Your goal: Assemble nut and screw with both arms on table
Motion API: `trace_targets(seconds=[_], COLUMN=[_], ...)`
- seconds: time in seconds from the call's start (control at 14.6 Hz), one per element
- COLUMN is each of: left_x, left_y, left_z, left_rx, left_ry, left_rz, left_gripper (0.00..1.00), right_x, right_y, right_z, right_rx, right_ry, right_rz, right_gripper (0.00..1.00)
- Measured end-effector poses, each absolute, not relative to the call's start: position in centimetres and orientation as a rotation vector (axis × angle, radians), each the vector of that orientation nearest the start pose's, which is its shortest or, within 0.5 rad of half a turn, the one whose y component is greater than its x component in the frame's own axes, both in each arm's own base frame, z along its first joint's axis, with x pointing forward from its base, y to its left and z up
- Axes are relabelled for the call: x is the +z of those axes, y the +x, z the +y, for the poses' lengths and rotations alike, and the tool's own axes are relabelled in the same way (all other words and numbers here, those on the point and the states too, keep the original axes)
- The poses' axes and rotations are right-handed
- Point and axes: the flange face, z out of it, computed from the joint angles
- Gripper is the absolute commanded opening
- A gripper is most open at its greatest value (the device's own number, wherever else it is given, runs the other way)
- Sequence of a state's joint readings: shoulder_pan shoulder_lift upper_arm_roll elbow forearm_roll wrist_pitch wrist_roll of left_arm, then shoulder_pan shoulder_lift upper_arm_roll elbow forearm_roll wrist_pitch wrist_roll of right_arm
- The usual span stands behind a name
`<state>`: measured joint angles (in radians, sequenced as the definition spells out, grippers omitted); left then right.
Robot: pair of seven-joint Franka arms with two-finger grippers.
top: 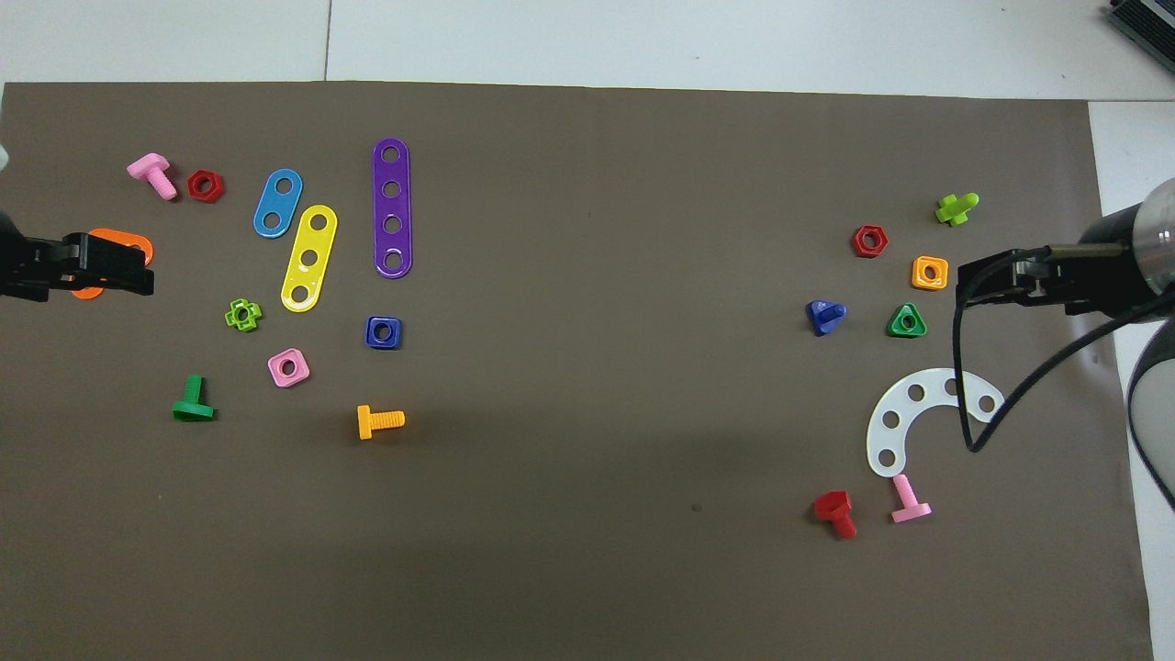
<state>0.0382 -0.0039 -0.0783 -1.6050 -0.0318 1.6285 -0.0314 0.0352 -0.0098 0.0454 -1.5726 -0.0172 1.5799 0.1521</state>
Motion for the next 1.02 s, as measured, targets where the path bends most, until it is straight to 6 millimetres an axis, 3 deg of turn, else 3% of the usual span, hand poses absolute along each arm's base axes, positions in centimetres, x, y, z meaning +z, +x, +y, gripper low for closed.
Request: trace_targets(seconds=[0.2,0.41,0.68,1.02], left_x=[61.2,58.7,53.3,45.0], left_y=[55.8,56.0,56.7,57.4], left_z=[-2.7,-4.3,-7.4,-12.2], left_rx=[-0.039,-0.024,-0.042,-0.129], left_ry=[-3.174,-3.174,-3.183,-3.218], left_rz=[0.016,0.056,0.104,0.036], left_gripper=[1.00,0.99,0.96,0.95], right_x=[61.2,57.5,51.9,43.1], right_y=[56.1,58.1,60.9,61.5], right_z=[4.4,4.5,4.6,4.8], right_rx=[-0.062,-0.069,-0.074,-0.090], right_ry=[-3.151,-3.148,-3.144,-3.139], right_rz=[0.111,0.109,0.107,0.091], right_gripper=[0.96,0.95,0.95,0.90])
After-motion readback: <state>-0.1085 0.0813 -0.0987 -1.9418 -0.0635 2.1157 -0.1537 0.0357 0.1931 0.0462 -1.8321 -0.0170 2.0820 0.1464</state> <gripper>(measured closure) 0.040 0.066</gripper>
